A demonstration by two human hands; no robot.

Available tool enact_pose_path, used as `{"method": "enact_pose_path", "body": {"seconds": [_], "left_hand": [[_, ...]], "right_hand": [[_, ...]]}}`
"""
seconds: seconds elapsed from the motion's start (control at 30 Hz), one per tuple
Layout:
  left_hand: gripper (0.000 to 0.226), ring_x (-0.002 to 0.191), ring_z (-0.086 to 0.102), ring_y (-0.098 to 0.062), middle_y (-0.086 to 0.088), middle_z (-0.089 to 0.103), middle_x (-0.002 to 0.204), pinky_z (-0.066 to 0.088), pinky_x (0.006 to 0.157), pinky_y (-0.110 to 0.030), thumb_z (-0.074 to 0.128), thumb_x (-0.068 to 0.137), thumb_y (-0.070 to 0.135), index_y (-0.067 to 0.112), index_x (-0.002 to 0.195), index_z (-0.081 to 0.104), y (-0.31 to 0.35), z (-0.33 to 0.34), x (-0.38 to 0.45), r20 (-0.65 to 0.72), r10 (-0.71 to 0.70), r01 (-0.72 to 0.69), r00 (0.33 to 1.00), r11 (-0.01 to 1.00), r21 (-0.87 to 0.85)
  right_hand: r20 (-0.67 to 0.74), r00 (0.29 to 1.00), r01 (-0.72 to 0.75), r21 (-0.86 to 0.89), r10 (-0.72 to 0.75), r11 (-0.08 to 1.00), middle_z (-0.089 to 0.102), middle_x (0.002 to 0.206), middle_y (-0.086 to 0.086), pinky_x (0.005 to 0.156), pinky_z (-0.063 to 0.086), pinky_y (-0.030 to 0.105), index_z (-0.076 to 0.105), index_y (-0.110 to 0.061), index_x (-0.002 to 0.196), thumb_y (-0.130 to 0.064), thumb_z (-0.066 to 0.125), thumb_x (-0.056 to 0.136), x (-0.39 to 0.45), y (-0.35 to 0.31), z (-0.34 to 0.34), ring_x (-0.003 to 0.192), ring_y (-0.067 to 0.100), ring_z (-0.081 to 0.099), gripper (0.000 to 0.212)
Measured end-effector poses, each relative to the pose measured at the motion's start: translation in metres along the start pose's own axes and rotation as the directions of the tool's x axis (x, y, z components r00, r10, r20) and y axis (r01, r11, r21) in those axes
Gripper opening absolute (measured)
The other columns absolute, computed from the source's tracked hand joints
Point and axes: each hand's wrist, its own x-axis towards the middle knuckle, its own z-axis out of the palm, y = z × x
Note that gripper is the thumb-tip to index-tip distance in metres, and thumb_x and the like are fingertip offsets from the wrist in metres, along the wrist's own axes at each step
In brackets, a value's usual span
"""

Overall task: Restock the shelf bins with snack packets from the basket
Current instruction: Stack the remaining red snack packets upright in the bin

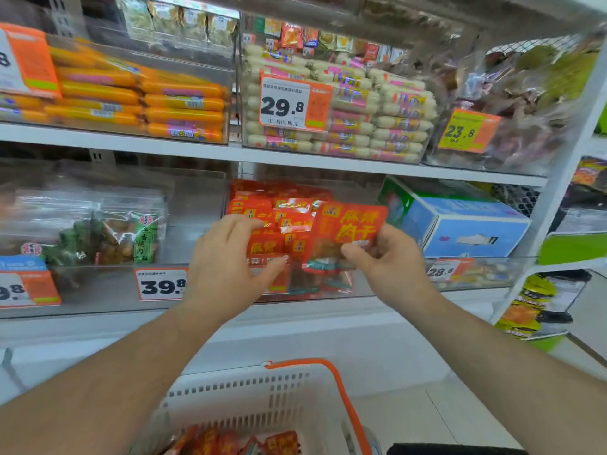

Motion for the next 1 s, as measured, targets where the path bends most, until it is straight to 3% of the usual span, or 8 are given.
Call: {"method": "enact_pose_path", "body": {"seconds": [0.13,0.3,0.47,0.57,0.73,0.8,0.83,1.0], "left_hand": [[0.102,0.124,0.05,-0.03,-0.01,0.05,0.134,0.037,0.104,-0.047,0.074,0.065,0.069,0.012,0.138,0.031,-0.02,0.02,0.004,0.136,-0.332,0.295,0.934,0.926,0.233],[0.088,0.101,0.064,-0.03,-0.007,0.066,0.107,0.042,0.092,-0.042,0.077,0.063,0.068,0.013,0.119,0.038,-0.03,0.032,0.001,0.085,-0.347,0.313,0.934,0.909,0.275],[0.084,0.105,0.063,-0.027,-0.004,0.065,0.111,0.04,0.094,-0.04,0.074,0.065,0.069,0.016,0.119,0.037,-0.031,0.033,0.0,0.081,-0.324,0.286,0.943,0.909,0.302],[0.086,0.104,0.063,-0.027,-0.004,0.065,0.11,0.04,0.093,-0.04,0.074,0.065,0.069,0.015,0.121,0.037,-0.033,0.034,0.0,0.075,-0.309,0.273,0.948,0.913,0.304],[0.087,0.105,0.062,-0.026,-0.003,0.064,0.111,0.039,0.094,-0.04,0.073,0.066,0.07,0.015,0.123,0.036,-0.036,0.036,-0.001,0.064,-0.302,0.268,0.951,0.91,0.316],[0.088,0.105,0.062,-0.025,-0.002,0.064,0.113,0.04,0.095,-0.041,0.072,0.065,0.072,0.016,0.123,0.036,-0.039,0.038,0.0,0.067,-0.315,0.28,0.947,0.909,0.31],[0.088,0.106,0.062,-0.025,-0.002,0.063,0.114,0.04,0.096,-0.041,0.072,0.065,0.073,0.016,0.123,0.036,-0.039,0.038,0.0,0.071,-0.32,0.283,0.945,0.907,0.311],[0.085,0.106,0.062,-0.022,0.001,0.063,0.114,0.04,0.098,-0.04,0.071,0.065,0.073,0.019,0.12,0.035,-0.038,0.036,0.002,0.132,-0.346,0.297,0.929,0.909,0.294]], "right_hand": [[-0.282,0.957,0.058,-0.056,-0.072,0.997,0.062,0.068,-0.014,0.061,0.046,0.021,0.061,-0.032,0.075,-0.028,0.073,0.083,0.034,0.004,-0.022,0.059,-0.002,0.053,0.015],[-0.107,0.976,-0.195,-0.069,0.187,0.978,0.071,0.087,-0.009,0.072,0.049,0.025,0.068,-0.026,0.086,-0.027,0.071,0.087,0.071,0.031,-0.014,0.084,0.01,0.067,0.003],[0.113,0.886,-0.419,-0.222,0.451,0.88,0.07,0.09,0.01,0.063,0.048,0.027,0.067,-0.011,0.085,-0.022,0.076,0.086,0.098,0.058,0.001,0.069,0.016,0.06,0.014],[0.19,0.854,-0.332,-0.518,0.484,0.789,0.069,0.099,0.01,0.078,0.053,0.029,0.072,-0.006,0.1,-0.03,0.076,0.083,0.109,0.066,0.011,0.085,0.022,0.064,0.029],[0.235,0.821,-0.291,-0.612,0.52,0.735,0.065,0.119,0.009,0.09,0.049,0.03,0.064,-0.01,0.12,-0.037,0.063,0.094,0.108,0.062,0.022,0.11,0.028,0.062,0.037],[0.314,0.798,-0.119,-0.756,0.515,0.644,0.063,0.126,0.006,0.096,0.047,0.03,0.058,-0.014,0.129,-0.041,0.058,0.096,0.104,0.06,0.025,0.114,0.027,0.059,0.042],[0.34,0.784,-0.061,-0.79,0.519,0.609,0.063,0.126,0.005,0.095,0.046,0.03,0.057,-0.014,0.13,-0.04,0.056,0.098,0.103,0.063,0.025,0.113,0.026,0.059,0.042],[0.207,0.805,-0.295,-0.674,0.556,0.678,0.068,0.098,0.006,0.071,0.055,0.028,0.064,-0.007,0.104,-0.021,0.064,0.091,0.106,0.069,0.026,0.086,0.022,0.065,0.018]]}}
